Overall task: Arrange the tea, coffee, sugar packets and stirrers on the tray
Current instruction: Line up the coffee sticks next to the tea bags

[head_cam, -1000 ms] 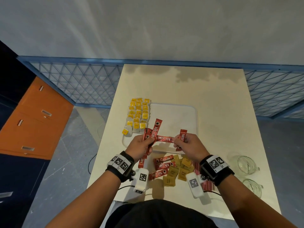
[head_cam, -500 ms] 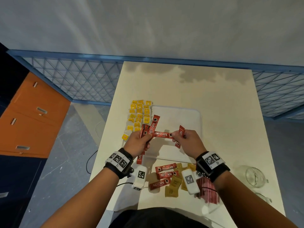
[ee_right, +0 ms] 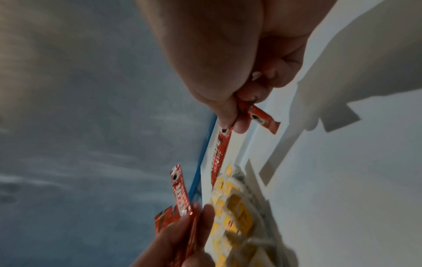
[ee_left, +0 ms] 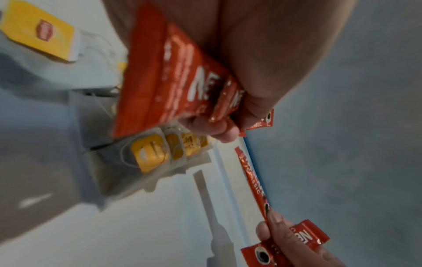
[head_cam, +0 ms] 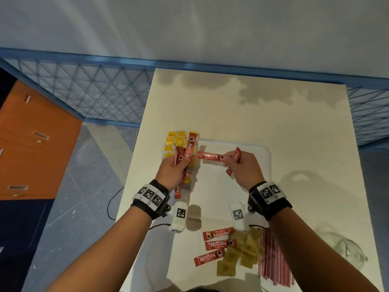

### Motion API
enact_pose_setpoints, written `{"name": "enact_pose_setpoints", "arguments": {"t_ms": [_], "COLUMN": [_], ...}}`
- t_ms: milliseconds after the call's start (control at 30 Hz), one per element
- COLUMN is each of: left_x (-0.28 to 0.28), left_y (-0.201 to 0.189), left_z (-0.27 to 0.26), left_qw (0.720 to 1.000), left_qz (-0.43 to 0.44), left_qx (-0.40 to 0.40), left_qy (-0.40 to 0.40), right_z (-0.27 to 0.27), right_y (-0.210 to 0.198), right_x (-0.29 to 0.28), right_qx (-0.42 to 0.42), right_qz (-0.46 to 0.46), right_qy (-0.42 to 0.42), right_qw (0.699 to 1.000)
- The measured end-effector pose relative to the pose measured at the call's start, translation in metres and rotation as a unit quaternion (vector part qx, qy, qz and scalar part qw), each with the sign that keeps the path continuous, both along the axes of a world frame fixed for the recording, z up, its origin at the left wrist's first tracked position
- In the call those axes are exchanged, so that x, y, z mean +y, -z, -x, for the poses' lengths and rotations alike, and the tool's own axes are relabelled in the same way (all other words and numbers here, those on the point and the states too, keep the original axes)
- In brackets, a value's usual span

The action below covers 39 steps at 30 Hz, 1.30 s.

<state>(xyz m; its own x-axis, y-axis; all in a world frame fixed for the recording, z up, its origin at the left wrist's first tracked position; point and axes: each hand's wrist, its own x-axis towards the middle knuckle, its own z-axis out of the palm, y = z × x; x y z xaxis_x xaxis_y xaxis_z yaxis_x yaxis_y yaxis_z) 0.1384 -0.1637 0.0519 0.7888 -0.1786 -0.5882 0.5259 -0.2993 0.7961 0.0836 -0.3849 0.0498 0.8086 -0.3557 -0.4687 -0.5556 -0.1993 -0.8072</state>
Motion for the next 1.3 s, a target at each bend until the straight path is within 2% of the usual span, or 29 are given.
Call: {"name": "enact_pose_setpoints", "arguments": {"t_ms": [167, 267, 433, 800, 1033, 1100, 1233, 1300], "left_x": [0.006, 0.006, 0.007, 0.009, 0.007, 0.005, 0.001, -0.002], "left_y": [0.01, 0.012, 0.015, 0.023, 0.02, 0.017, 0.011, 0.011], "left_z": [-0.026, -0.033, -0.036, -0.031, -0.029, -0.028, -0.023, -0.021], "left_qw": [0.997, 0.994, 0.995, 0.995, 0.995, 0.995, 0.996, 0.998], "left_qz": [-0.065, -0.086, -0.084, -0.087, -0.086, -0.083, -0.071, -0.045], "left_qx": [-0.046, -0.058, -0.052, -0.037, -0.036, -0.04, -0.036, -0.018], "left_qy": [0.022, 0.03, 0.015, 0.017, 0.026, 0.03, 0.047, 0.048], "right_z": [-0.038, -0.053, -0.062, -0.066, -0.064, -0.061, -0.05, -0.042], "right_y": [0.027, 0.04, 0.052, 0.058, 0.051, 0.049, 0.032, 0.022], "right_x": [-0.014, -0.015, -0.014, -0.015, -0.018, -0.019, -0.013, -0.01], "right_qx": [0.018, 0.04, 0.06, 0.069, 0.079, 0.066, 0.036, 0.043], "right_qz": [0.036, 0.057, 0.084, 0.128, 0.125, 0.079, -0.112, -0.144], "right_qy": [0.039, 0.034, 0.002, 0.001, 0.019, 0.028, 0.071, 0.076], "right_qw": [0.998, 0.997, 0.995, 0.989, 0.989, 0.994, 0.991, 0.986]}}
